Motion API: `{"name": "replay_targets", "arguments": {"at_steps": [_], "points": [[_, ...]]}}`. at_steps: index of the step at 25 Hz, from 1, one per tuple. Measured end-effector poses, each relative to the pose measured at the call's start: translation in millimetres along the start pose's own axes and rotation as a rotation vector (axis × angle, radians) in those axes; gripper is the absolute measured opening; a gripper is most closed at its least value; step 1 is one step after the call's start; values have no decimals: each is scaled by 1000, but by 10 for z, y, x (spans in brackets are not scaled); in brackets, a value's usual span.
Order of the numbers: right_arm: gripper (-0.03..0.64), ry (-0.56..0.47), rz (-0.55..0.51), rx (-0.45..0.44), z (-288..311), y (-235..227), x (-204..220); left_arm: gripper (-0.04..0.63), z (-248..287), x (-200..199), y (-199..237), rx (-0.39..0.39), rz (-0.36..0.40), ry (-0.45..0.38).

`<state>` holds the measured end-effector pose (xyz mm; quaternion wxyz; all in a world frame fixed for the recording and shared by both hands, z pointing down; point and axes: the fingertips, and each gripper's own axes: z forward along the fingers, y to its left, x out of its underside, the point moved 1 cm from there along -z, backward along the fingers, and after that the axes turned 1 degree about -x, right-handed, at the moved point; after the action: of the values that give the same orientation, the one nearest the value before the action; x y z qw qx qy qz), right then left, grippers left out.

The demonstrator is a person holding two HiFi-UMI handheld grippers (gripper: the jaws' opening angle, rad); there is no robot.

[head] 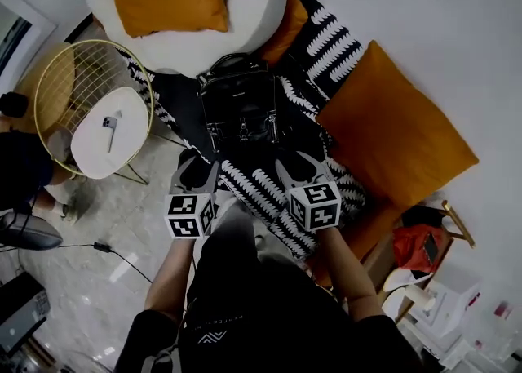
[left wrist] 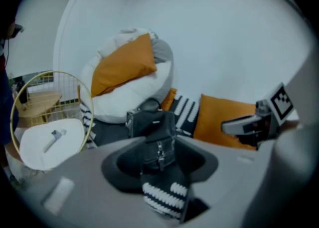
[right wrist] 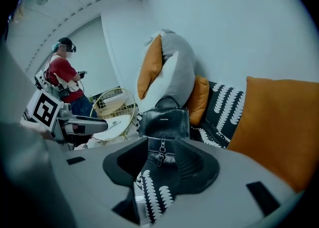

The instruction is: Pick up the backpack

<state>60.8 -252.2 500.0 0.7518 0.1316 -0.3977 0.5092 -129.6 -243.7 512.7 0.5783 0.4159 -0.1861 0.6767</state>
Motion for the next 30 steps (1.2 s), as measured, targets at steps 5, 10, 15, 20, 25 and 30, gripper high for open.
{"name": "replay_targets", "arguments": {"at_steps": [5,10,15,20,25,30], "points": [[143,52,17,3,405,-275,25,172,397,5,163,-14,15,57],[143,96,19,8,829,-452,53,176,730,28,349,-26,13,68],[143,132,30,5,1249,-624,105,181,1057,81,514,-40,12,90],[143,143,20,-2,1605,-779,122,188,1310,176,668,-55,21,116],[143,138,35,0,1915,-967,122,190,1527,268,788,-75,2,125],[147,129,40,-5,2149,-1102,125,212,1739,340,856,-75,-22,128]]}}
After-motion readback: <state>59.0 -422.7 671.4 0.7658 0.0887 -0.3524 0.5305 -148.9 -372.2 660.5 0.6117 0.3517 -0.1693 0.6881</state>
